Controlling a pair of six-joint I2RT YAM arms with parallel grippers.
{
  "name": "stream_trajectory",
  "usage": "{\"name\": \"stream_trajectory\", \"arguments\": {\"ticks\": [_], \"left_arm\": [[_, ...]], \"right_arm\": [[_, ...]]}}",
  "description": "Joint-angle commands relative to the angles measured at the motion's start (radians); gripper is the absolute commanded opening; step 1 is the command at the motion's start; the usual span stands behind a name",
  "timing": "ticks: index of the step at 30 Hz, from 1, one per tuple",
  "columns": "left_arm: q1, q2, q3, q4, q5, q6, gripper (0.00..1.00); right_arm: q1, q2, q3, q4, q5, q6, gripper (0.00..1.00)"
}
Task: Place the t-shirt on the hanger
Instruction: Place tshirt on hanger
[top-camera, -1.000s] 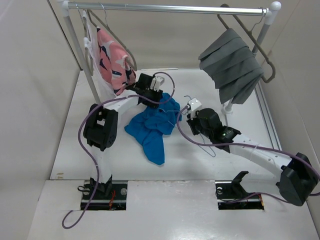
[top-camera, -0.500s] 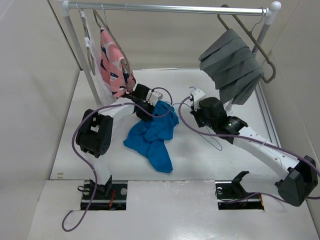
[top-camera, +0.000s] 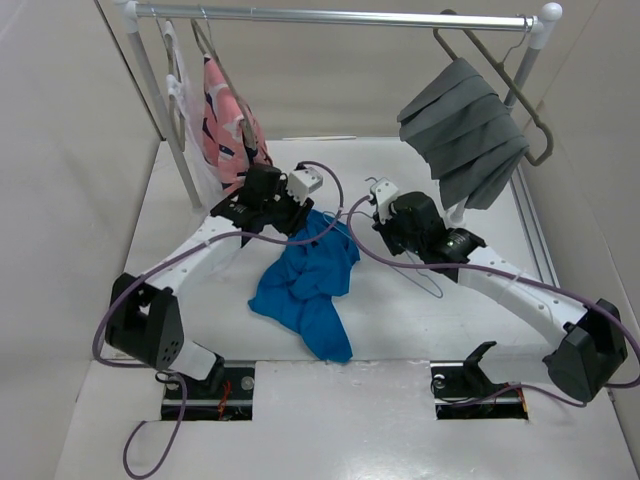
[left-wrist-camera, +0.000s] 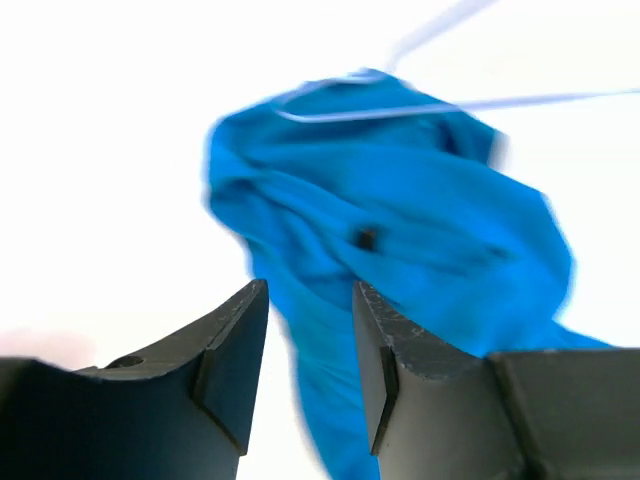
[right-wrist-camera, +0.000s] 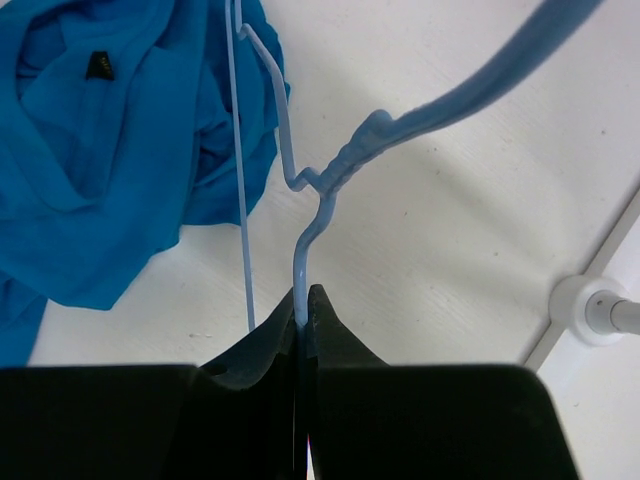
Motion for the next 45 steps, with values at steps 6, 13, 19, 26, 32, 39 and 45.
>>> {"name": "stream_trajectory", "arguments": {"ticks": [6, 13, 19, 26, 32, 39, 45], "left_arm": [[0.022, 0.304, 0.15, 0.084, -0.111, 0.011, 0.33], [0.058, 0.453, 0.262, 0.145, -0.188, -0.01, 0.34], [0.068, 0.499, 0.274, 0.145, -0.174, 0.01, 0.37], [0.087, 0.53, 0.271, 0.081, -0.042, 0.043, 0.37], [0.087, 0.521, 0.234, 0.058, 0.062, 0.015, 0.11], [0.087, 0.447, 0.257, 0.036, 0.048, -0.029, 0.0], [0.078, 0.38, 0.302, -0.066, 0.01, 0.009, 0.0]], "right_arm": [[0.009, -0.049, 0.027, 0.045, -0.017, -0.052, 0.0], [0.009, -0.079, 0.027, 0.045, -0.036, -0.061, 0.0], [0.009, -0.069, 0.027, 0.045, -0.059, -0.061, 0.0], [0.009, -0.05, 0.056, 0.035, -0.09, -0.07, 0.0], [0.019, -0.04, 0.065, 0.025, -0.12, -0.069, 0.0], [0.065, -0.031, 0.055, -0.007, -0.134, -0.023, 0.0], [0.074, -0.02, 0.032, 0.053, -0.149, 0.009, 0.0]]}}
